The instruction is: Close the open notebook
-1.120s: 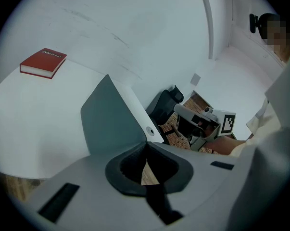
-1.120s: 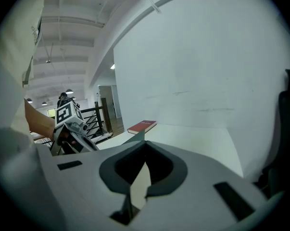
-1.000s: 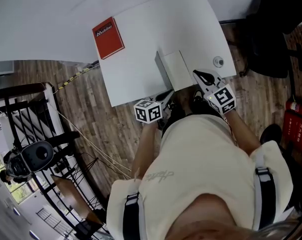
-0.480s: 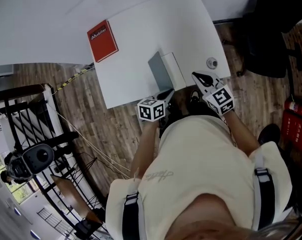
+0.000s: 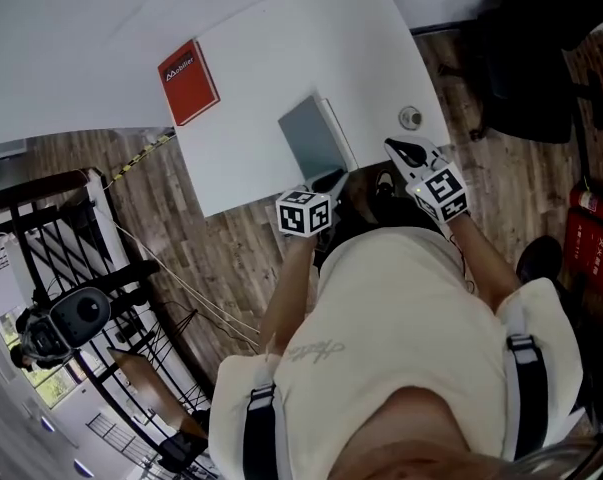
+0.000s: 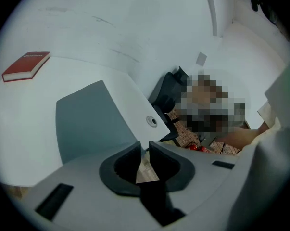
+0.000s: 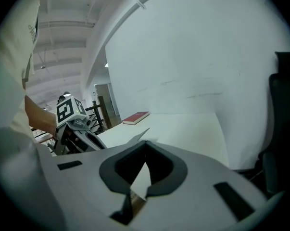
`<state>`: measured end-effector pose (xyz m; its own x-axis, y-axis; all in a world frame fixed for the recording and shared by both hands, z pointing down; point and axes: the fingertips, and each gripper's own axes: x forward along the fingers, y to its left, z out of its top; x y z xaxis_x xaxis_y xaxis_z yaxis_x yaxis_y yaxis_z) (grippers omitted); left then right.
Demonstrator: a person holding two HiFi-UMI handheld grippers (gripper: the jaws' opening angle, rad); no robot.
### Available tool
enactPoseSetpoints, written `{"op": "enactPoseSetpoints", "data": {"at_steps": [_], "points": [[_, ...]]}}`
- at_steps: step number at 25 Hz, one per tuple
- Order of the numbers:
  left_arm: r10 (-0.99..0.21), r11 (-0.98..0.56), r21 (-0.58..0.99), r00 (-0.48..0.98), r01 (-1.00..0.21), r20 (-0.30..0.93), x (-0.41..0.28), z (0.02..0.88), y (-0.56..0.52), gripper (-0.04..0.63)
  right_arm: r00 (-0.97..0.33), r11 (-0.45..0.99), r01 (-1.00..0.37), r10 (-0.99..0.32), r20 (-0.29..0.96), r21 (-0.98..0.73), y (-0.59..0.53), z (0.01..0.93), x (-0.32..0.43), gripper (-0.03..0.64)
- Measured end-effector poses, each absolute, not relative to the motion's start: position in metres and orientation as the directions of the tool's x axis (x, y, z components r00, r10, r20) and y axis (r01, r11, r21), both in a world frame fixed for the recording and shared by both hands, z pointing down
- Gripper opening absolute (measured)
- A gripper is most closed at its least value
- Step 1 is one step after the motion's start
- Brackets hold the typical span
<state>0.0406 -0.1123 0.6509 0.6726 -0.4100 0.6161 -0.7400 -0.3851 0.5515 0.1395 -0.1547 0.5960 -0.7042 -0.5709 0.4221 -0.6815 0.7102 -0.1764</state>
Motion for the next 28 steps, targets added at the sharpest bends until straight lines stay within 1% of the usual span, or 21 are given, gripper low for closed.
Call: {"op": "enactPoseSetpoints", "data": {"at_steps": [3,9,15,19,22,28], "points": [[-0.4,-0.4,0.568,0.695,-0.719,0.598,0.05,0.645,-0.113,0.043,-0.697,0.695,-0.694,-0.582,0.419,-0.189,-0.152,0.599,0.148,0.008],[-0.429,-0.415,0.538,0.679,-0.734,0.596,0.055,0.638,-0.117,0.043,-0.696,0.687,-0.698,-0.584,0.418,-0.204,-0.146,0.604,0.156,0.008],[-0.446,-0.4,0.517,0.653,-0.757,0.611,0.041,0.635,-0.113,0.043,-0.703,0.694,-0.691,-0.582,0.408,-0.202,-0.151,0.598,0.151,0.008],[-0.463,-0.393,0.521,0.653,-0.757,0.599,0.03,0.631,-0.114,0.043,-0.706,0.698,-0.687,-0.577,0.411,-0.2,-0.153,0.598,0.145,0.008],[-0.49,-0.394,0.518,0.65,-0.76,0.581,0.018,0.624,-0.118,0.041,-0.711,0.704,-0.681,-0.57,0.411,-0.202,-0.153,0.596,0.136,0.008],[-0.578,-0.42,0.419,0.593,-0.805,0.56,-0.013,0.6,-0.13,0.031,-0.711,0.719,-0.676,-0.577,0.401,-0.164,-0.158,0.578,0.114,0.008]]}}
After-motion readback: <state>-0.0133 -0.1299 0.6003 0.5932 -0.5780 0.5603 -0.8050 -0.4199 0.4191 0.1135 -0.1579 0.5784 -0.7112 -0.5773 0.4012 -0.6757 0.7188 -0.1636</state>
